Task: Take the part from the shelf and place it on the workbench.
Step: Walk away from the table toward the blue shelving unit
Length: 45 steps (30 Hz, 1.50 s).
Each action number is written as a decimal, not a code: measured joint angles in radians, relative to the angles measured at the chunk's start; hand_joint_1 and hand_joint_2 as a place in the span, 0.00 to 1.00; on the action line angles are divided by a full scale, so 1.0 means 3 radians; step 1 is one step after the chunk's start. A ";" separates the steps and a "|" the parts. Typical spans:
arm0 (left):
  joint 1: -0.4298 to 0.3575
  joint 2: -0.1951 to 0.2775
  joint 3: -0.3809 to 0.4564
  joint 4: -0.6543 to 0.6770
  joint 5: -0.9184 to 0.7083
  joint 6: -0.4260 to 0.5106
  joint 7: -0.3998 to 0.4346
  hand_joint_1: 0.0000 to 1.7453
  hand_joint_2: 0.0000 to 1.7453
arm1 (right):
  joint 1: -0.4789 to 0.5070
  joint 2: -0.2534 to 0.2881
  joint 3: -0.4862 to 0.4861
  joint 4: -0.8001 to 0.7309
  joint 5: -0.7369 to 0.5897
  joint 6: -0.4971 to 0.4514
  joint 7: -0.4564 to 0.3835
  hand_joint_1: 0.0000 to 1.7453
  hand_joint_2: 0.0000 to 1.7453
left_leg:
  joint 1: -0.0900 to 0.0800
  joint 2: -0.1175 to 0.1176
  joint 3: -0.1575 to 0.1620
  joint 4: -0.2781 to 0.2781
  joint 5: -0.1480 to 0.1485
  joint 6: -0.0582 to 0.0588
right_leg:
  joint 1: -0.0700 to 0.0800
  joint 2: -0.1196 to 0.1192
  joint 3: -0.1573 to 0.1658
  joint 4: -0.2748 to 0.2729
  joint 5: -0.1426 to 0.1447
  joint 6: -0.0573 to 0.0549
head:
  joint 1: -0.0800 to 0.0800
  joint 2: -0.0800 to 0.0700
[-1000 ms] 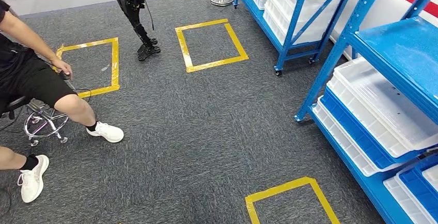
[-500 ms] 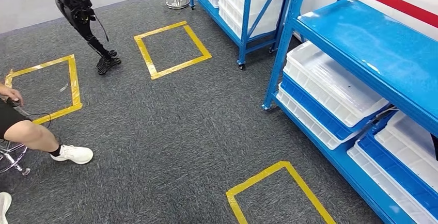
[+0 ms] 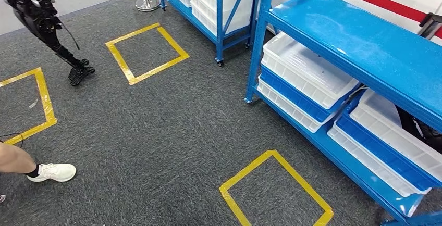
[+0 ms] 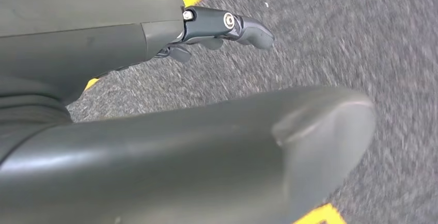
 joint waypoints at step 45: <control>-0.0008 -0.0023 0.0000 0.0000 0.0007 0.0073 -0.0128 0.00 0.00 | -0.0019 -0.0012 0.0001 0.0001 0.0228 -0.0098 -0.0024 0.00 0.00 | 0.0076 -0.0062 -0.0605 0.1077 -0.0399 -0.0243 | -0.0025 -0.0025 0.0694 -0.0925 0.0250 -0.0074 | -0.0009 0.0000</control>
